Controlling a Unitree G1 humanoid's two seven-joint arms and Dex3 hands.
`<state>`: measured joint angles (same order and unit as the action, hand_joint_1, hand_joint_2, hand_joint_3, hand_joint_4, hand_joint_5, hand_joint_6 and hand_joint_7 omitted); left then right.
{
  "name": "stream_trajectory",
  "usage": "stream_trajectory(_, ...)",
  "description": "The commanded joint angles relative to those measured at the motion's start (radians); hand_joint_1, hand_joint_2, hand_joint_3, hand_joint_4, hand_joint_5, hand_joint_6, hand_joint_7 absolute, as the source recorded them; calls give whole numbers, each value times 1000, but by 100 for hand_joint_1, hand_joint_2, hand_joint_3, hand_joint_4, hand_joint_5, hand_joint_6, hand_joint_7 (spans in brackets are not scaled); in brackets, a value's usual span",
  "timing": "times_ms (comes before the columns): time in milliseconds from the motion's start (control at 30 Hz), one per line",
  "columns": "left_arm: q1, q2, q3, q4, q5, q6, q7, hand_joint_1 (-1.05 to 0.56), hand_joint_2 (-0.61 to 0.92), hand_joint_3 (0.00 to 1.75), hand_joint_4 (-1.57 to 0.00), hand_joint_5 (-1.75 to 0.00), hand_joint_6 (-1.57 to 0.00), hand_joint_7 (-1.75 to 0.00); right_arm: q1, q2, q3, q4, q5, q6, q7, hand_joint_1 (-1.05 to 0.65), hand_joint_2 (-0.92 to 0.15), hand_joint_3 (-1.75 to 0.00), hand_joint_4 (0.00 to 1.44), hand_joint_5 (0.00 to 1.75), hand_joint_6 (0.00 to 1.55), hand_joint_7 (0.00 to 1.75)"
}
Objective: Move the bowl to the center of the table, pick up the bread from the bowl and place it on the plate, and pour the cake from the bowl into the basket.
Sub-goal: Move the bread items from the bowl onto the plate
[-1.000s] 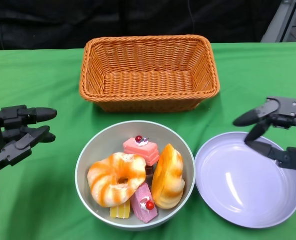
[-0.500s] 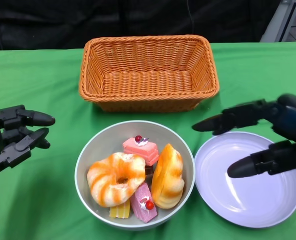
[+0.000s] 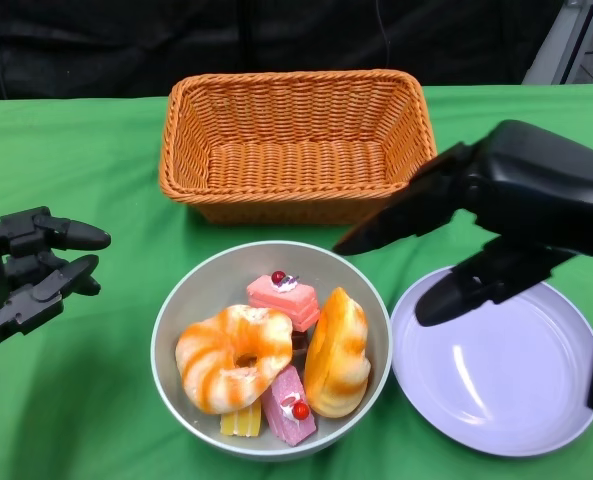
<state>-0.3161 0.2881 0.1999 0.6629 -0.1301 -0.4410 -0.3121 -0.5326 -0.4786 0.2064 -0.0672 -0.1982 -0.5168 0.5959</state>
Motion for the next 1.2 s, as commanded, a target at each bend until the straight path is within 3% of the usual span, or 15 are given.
stream_trajectory(33, -11, 15, 8, 17, 1, -14, 7, -10, 92, 29, -71, -129, -87, -77, -64, 23, 39, 72, -37, -73, -16, -66, -81, 0, 101, 13, 85, 2)
stream_trajectory(267, -13, 15, 6, 23, 12, -19, 17, -13, 92, 29, -74, -129, -88, -76, -142, 76, 117, 171, -86, -128, -12, -68, -81, 0, 102, 9, 85, 1)
stream_trajectory(567, -15, 17, 5, 29, 15, -28, 17, -17, 92, 28, -73, -127, -88, -77, -180, 93, 182, 222, -136, -137, 13, -64, -81, 0, 98, 3, 80, 0)
stream_trajectory(1200, -11, 14, 8, 32, 11, -33, 18, -14, 92, 27, -74, -127, -88, -77, -225, 59, 237, 308, -225, -200, 36, -65, -83, 0, 91, 0, 78, 0)
